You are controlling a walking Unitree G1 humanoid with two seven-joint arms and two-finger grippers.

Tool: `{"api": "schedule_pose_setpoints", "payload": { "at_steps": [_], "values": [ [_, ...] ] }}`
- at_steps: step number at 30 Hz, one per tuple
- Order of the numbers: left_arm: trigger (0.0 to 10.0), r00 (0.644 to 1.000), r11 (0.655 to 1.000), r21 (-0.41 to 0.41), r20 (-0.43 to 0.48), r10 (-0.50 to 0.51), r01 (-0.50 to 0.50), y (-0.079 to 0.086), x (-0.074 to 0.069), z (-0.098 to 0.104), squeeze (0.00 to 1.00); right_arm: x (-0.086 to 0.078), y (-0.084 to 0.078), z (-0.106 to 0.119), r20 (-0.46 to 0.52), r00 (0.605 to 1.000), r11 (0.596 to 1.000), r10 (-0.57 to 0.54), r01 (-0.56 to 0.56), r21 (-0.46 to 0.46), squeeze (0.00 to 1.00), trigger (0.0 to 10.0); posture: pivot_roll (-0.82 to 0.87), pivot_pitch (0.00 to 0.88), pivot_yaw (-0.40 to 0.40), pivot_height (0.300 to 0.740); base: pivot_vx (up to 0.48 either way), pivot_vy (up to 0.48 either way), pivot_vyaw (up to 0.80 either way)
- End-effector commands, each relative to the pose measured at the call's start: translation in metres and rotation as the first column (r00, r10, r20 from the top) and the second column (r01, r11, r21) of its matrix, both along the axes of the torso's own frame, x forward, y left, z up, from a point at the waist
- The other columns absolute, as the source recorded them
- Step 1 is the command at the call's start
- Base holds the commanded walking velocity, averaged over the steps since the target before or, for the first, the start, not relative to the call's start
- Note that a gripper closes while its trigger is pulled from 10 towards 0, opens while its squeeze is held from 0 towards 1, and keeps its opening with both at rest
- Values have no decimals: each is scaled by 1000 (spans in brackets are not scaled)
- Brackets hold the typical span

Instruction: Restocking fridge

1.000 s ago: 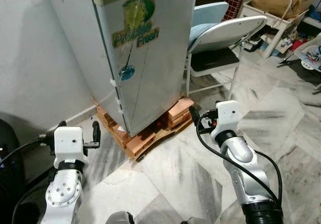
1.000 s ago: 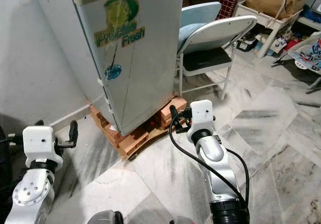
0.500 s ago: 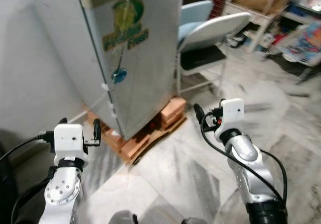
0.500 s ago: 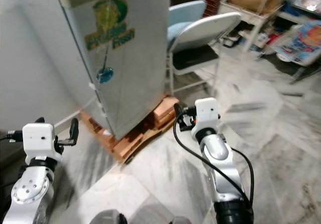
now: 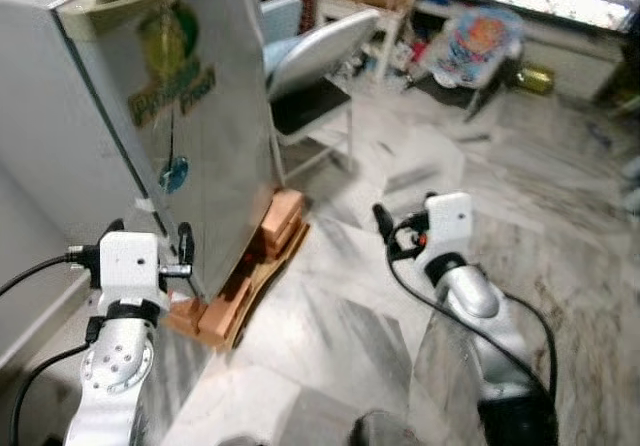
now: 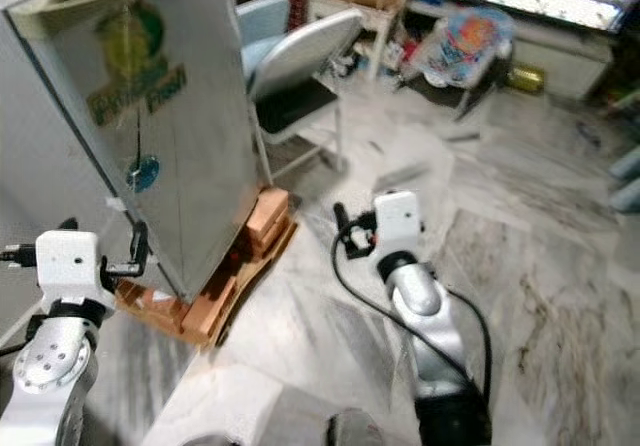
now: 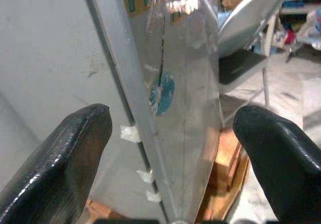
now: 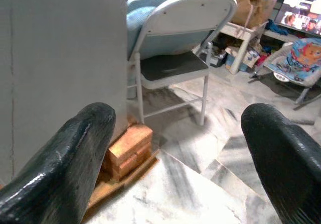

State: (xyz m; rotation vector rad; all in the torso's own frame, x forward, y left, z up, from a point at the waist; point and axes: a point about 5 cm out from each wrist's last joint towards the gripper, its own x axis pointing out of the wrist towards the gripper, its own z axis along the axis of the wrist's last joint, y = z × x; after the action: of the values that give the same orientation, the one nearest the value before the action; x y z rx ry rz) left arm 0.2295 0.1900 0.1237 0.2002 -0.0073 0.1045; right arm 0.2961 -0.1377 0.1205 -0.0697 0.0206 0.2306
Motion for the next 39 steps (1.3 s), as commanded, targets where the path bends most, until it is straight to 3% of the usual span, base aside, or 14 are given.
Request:
{"api": "schedule_pose_setpoints", "payload": {
  "at_steps": [1, 12, 19, 27, 32, 39],
  "values": [
    [10000, 1000, 1000, 4, -2, -11, 11, -3, 0, 0, 0, -1, -4, -1, -3, 1000, 1000, -10, 10, -12, 0, 10000, 24, 77, -2, 740, 0, 446, 0],
    [10000, 999, 999, 47, 35, -23, 21, -4, 6, 2, 0, 6, -2, 6, 24, 1000, 1000, -14, 14, -9, 0, 10000, 22, 66, -18, 740, 0, 439, 0],
    [10000, 996, 996, 33, 33, -86, 85, -15, 5, 1, 0, 4, 4, 4, 25, 1000, 1000, 13, -12, -25, 0, 10000, 26, 77, -20, 740, 405, 258, -800],
    [10000, 996, 996, 57, 50, -72, 70, -17, 4, 3, 0, 2, 5, 3, 29, 999, 999, 13, -12, -34, 0, 10000, 26, 87, -21, 740, 121, 0, -138],
    [10000, 992, 993, 9, 52, -117, 116, -22, 3, 4, 0, 2, 2, 0, 6, 1000, 1000, -4, 4, -8, 0, 10000, 29, 90, -24, 740, 0, 0, 0],
    [10000, 987, 988, -16, 51, -155, 156, -27, 1, 4, 0, 1, 4, 0, 10, 1000, 1000, 3, -3, -17, 0, 10000, 30, 92, -26, 740, 35, 0, -782]
  ]
}}
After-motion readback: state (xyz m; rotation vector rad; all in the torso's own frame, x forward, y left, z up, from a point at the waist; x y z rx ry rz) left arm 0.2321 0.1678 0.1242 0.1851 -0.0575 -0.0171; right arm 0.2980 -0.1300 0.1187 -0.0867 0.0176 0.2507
